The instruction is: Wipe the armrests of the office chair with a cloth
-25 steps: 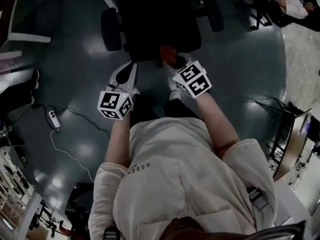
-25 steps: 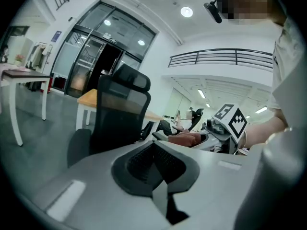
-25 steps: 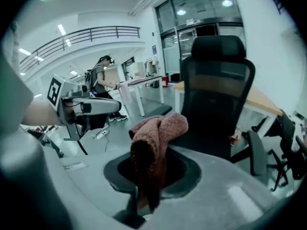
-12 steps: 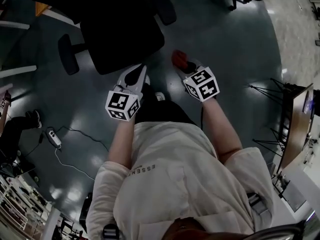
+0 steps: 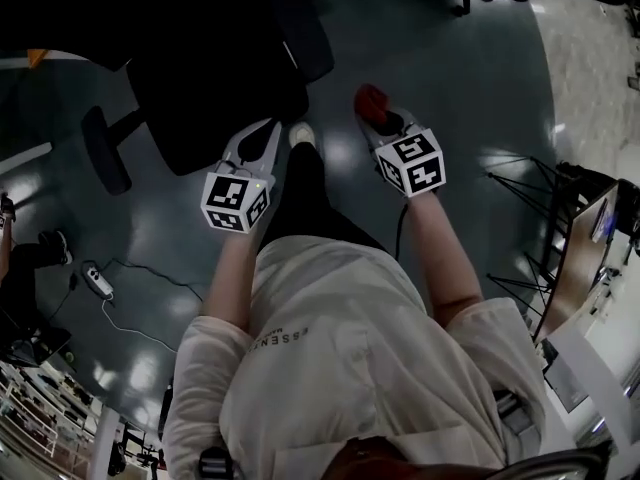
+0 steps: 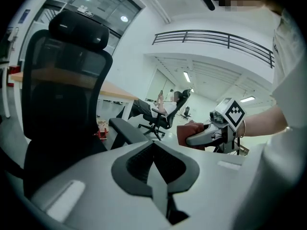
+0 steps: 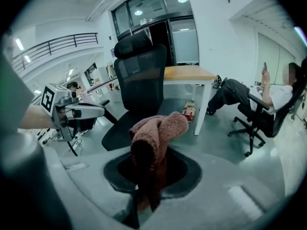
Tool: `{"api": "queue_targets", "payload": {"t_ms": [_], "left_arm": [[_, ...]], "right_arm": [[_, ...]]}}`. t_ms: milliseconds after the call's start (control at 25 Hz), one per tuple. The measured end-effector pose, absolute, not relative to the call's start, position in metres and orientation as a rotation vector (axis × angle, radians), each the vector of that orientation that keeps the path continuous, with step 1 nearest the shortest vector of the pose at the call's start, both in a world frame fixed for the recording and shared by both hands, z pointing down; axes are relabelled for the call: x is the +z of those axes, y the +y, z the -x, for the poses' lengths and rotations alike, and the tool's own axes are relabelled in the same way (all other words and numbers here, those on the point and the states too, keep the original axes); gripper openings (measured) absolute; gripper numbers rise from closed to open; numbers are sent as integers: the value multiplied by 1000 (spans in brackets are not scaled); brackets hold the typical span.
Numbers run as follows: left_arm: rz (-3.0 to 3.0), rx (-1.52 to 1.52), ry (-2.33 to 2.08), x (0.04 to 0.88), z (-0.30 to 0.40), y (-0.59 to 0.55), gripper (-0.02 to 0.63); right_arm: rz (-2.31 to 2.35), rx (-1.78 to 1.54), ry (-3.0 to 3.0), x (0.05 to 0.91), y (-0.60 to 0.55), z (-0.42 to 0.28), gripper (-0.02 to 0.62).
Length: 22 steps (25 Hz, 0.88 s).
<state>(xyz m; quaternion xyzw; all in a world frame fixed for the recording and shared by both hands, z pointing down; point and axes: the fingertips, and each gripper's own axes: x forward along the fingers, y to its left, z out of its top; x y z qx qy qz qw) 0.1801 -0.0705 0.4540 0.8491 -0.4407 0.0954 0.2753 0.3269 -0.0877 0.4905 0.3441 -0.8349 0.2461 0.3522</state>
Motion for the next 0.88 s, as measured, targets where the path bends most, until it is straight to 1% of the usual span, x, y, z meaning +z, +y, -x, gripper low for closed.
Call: {"api": "queue_targets", "payload": {"t_ms": [200, 400, 600, 760, 880], "left_arm": [[-2219, 270, -1188, 466, -187, -122, 15], [-2182, 271, -1190, 477, -194, -154, 15], [-2114, 247, -1266, 470, -183, -154, 17], [-2027, 231, -1331, 494, -189, -177, 17], [-1948, 194, -1393, 501, -178, -189, 17]], "right_arm": [[-803, 614, -2157, 503, -158, -319, 52], [-738, 535, -2183, 512, -226, -296, 52], [-626, 375, -2205, 502, -267, -250, 52], [-521, 290, -2216, 524, -318, -227, 52], [-452, 201, -2215, 532, -341, -202, 52]]}}
